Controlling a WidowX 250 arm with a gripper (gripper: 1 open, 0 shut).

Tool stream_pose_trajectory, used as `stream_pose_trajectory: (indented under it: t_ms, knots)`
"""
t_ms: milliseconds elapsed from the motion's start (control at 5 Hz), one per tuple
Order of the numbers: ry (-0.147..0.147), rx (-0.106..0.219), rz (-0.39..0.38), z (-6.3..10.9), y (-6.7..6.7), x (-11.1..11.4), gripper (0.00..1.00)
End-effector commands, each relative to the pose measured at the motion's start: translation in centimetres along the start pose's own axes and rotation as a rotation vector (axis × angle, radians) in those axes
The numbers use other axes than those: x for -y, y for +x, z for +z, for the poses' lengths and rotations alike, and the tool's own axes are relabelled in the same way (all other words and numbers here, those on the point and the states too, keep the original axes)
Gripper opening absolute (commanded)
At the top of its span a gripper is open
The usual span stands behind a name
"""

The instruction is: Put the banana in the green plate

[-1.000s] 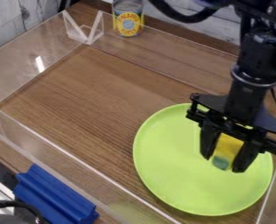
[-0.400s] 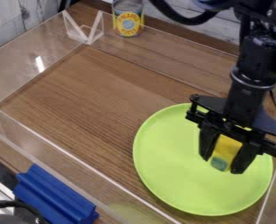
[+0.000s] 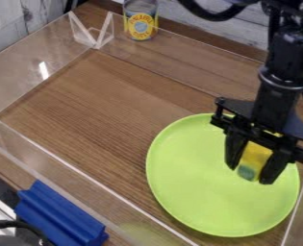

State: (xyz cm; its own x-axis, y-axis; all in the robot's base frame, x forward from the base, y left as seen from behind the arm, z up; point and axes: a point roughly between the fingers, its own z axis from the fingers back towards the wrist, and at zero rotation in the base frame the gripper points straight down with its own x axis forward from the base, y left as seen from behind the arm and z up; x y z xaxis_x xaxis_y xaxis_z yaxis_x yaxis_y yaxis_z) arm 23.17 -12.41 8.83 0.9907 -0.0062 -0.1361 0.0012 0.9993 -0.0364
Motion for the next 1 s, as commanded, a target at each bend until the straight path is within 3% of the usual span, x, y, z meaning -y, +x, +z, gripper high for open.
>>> stream_pose_trajectory:
  t_ms: [0, 800]
  knots:
    - [-0.028, 0.039, -0.009, 1.37, 0.81, 0.3, 0.0]
    - [-0.048, 0.041, -0.025, 1.81, 1.37, 0.16, 0.0]
